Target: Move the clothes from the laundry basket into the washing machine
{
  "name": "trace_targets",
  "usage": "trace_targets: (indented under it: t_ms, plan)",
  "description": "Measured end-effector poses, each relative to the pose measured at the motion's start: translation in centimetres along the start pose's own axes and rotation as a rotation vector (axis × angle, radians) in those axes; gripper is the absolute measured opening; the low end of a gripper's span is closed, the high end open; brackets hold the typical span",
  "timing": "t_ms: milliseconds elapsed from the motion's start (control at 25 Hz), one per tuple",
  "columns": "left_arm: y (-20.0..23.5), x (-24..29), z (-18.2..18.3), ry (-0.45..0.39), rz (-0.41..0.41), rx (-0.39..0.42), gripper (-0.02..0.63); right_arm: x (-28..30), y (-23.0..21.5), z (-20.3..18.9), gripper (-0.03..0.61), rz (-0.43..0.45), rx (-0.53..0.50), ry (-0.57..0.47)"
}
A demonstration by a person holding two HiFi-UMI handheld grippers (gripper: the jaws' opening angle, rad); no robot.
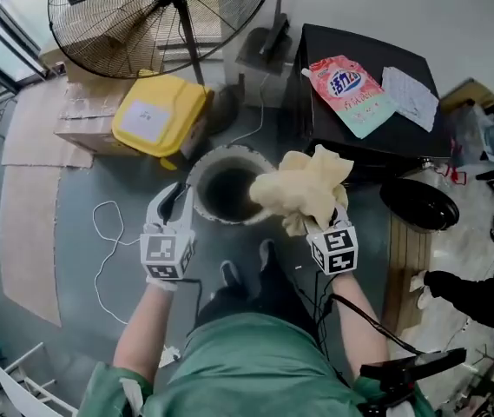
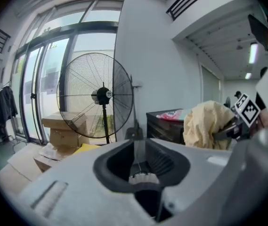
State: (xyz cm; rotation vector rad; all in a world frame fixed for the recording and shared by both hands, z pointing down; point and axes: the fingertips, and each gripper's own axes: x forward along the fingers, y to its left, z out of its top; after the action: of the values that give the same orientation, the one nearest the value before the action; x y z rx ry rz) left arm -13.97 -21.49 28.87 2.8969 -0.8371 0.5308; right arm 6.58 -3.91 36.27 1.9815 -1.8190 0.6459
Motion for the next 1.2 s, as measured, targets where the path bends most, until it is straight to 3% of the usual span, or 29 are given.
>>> trace_targets:
  t_ms: [240, 560, 920, 1200]
  plan:
    - [-1.3, 0.9, 0.8, -0.034, -0.09, 0.031, 0.074, -4.9, -2.4, -1.9, 0.156, -0.164, 0.084, -0.013]
    - [-4.5, 1.7, 1.6, -0.035, -0.111, 0.064, 0.074, -11.2, -6.8, -5.6, 0.156, -0.285, 0.162, -0.03]
    - [-17.9, 2.7, 2.9, -0.025, -0.122, 0.113, 0.074, -18.9, -14.6, -12.9, 0.156, -0.284, 0.212, -0.038]
    - [-28.2, 1.0, 3.5, -0.039, -0.08, 0.097, 0.074, -24.8, -20.4, -18.6, 0.156, -0.234, 0.2, -0.028]
